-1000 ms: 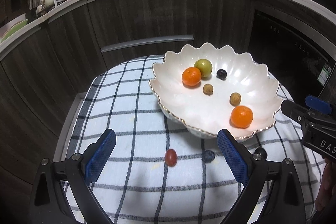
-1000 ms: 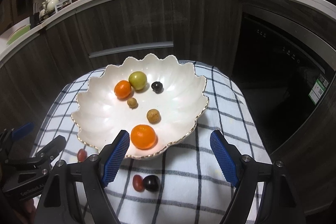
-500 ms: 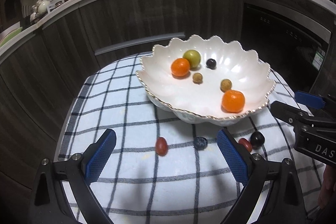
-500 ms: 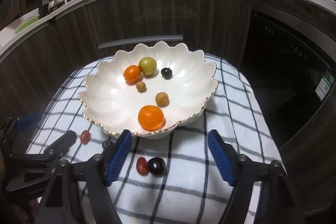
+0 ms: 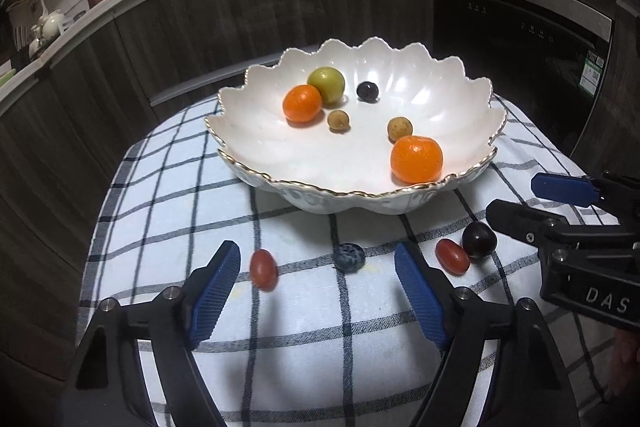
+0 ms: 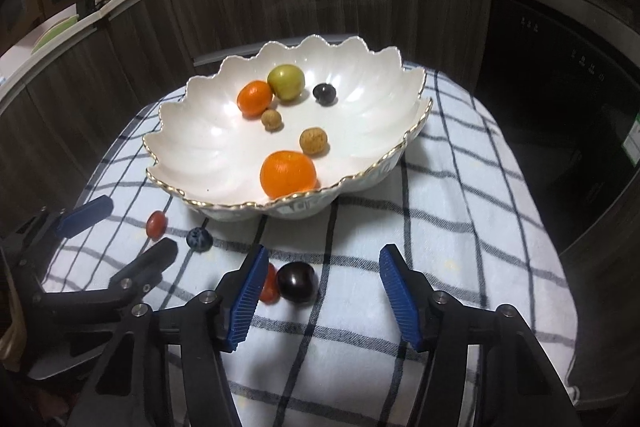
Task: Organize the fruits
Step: 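Withdraw both open tools from the bowl toward the blueberry and dark plum, then grasp the blueberry with the left tool while the right tool grasps the dark plum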
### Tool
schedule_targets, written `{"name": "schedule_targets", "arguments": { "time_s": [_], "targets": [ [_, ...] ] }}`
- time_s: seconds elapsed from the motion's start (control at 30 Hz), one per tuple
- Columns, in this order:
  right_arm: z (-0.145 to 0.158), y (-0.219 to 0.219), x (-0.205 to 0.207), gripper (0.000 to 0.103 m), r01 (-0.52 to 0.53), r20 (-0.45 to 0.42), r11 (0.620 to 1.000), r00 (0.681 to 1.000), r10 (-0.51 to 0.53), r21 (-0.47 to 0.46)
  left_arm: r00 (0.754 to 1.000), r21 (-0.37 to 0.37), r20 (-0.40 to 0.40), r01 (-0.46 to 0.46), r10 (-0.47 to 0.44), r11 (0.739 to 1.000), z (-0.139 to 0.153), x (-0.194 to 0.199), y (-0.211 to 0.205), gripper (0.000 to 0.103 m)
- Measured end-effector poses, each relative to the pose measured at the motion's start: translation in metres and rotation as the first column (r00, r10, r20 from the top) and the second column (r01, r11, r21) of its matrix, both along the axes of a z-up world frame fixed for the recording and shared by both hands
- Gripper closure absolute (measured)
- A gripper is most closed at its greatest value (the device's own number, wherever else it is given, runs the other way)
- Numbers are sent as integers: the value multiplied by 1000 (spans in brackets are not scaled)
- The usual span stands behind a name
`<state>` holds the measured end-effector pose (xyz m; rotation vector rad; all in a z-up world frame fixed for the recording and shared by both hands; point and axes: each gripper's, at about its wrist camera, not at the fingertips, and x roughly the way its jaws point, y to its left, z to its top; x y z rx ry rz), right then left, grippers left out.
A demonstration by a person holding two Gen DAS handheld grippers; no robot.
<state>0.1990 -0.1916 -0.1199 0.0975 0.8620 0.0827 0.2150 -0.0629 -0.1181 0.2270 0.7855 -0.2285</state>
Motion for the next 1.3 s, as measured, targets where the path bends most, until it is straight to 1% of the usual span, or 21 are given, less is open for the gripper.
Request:
{"name": "schedule_targets", "arguments": {
  "time_s": [0.07, 0.13, 0.23, 0.27, 0.33, 0.53, 0.57, 0.6, 0.63, 0.73, 0.83, 0.87, 0.93, 1.0, 1.13, 1.3],
  "targets": [
    [-3, 1, 1, 44, -5, -9, 1000, 1000, 5, 10, 1000, -3, -11, 8, -8, 1000, -4, 3, -3, 31],
    [-6, 2, 3, 47, -11, -15, 1000, 1000, 11, 15, 1000, -2, -21, 16, -16, 1000, -9, 5, -5, 33],
    [-10, 4, 5, 50, -19, -23, 1000, 1000, 20, 24, 999, -5, -33, 23, -23, 1000, -15, 7, -7, 39],
    [-11, 4, 6, 50, -21, -25, 999, 999, 22, 26, 999, -5, -38, 24, -25, 1000, -17, 8, -8, 40],
    [-14, 5, 7, 56, -24, -34, 999, 999, 25, 32, 999, -10, -42, 24, -25, 1000, -20, 9, -9, 42],
    [-22, 6, 10, 60, -27, -54, 998, 998, 30, 53, 998, -25, -55, 15, -17, 1000, -24, 13, -9, 45],
    [-23, 6, 10, 60, -29, -57, 998, 998, 32, 60, 998, -26, -56, 15, -17, 1000, -25, 13, -9, 47],
    [-24, 6, 11, 62, -29, -58, 998, 998, 33, 62, 998, -27, -59, 16, -18, 1000, -26, 14, -10, 48],
    [-25, 6, 11, 66, -31, -61, 997, 998, 35, 66, 998, -27, -66, 19, -21, 999, -28, 15, -10, 52],
    [-28, 5, 12, 68, -31, -67, 996, 997, 37, 86, 997, -20, -79, 19, -21, 1000, -31, 17, -12, 62],
    [-29, 5, 13, 70, -37, -69, 994, 997, 44, 103, 995, -21, -96, 19, -20, 1000, -36, 18, -13, 63],
    [-29, 6, 14, 70, -38, -69, 994, 997, 45, 104, 995, -24, -102, 17, -19, 1000, -37, 18, -13, 64],
    [-30, 6, 14, 75, -43, -72, 993, 996, 51, 114, 993, -34, -119, 17, -21, 999, -40, 19, -12, 69],
    [-30, 7, 15, 76, -45, -71, 992, 996, 53, 118, 993, -39, -117, 23, -27, 999, -40, 18, -13, 72],
    [-31, 6, 15, 76, -40, -73, 990, 996, 50, 132, 994, -17, -108, 32, -33, 999, -40, 17, -17, 80],
    [-29, 5, 14, 77, -35, -74, 991, 996, 45, 130, 993, -23, -119, 24, -26, 999, -39, 17, -16, 81]
  ]
}}
